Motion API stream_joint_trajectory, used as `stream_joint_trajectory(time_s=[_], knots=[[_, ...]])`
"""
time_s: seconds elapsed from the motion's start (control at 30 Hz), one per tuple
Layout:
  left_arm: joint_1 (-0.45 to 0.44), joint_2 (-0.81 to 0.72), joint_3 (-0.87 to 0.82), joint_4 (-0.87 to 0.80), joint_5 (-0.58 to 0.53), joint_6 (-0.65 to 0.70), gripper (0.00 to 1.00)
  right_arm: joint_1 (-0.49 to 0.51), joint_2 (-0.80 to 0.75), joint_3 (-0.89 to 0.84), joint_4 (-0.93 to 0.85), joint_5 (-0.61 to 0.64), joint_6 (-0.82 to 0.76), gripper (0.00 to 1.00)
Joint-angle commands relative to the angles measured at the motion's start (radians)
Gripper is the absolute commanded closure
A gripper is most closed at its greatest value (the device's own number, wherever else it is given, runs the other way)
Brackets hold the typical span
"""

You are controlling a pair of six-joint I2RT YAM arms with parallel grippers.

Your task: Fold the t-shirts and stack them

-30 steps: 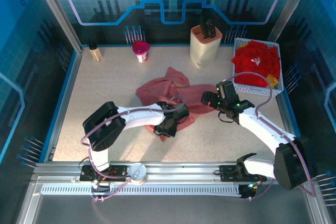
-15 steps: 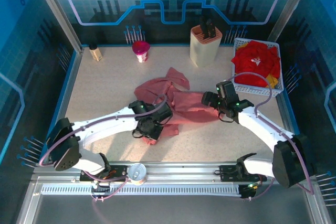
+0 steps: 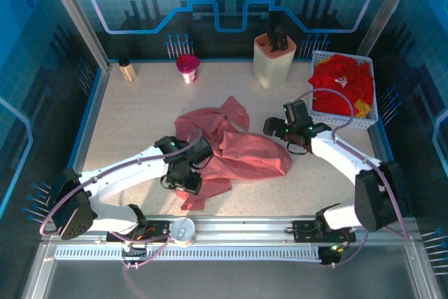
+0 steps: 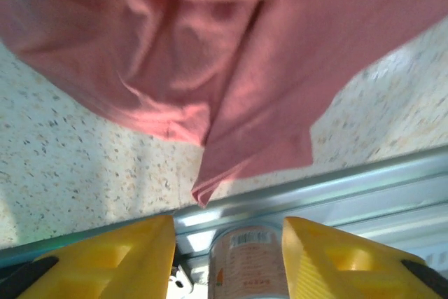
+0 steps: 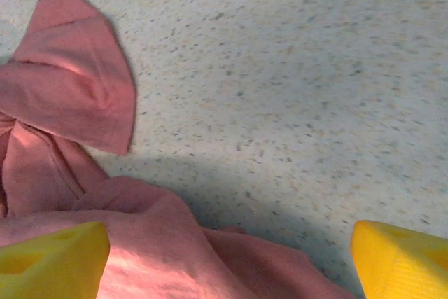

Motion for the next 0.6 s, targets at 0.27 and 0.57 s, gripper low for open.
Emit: stream_joint_trajectory(time_s=[0.27, 0.57], knots=[[0.336, 0.216, 0.240, 0.209, 0.028, 0.185, 0.41, 0.098, 0.266, 0.254, -0.006, -0.295, -0.262, 0.13], [0.431, 0.492, 0.463, 0.326, 0.000, 0.275, 0.30, 0.287, 0.396, 0.431, -0.133, -0.083, -0.340, 0.14]])
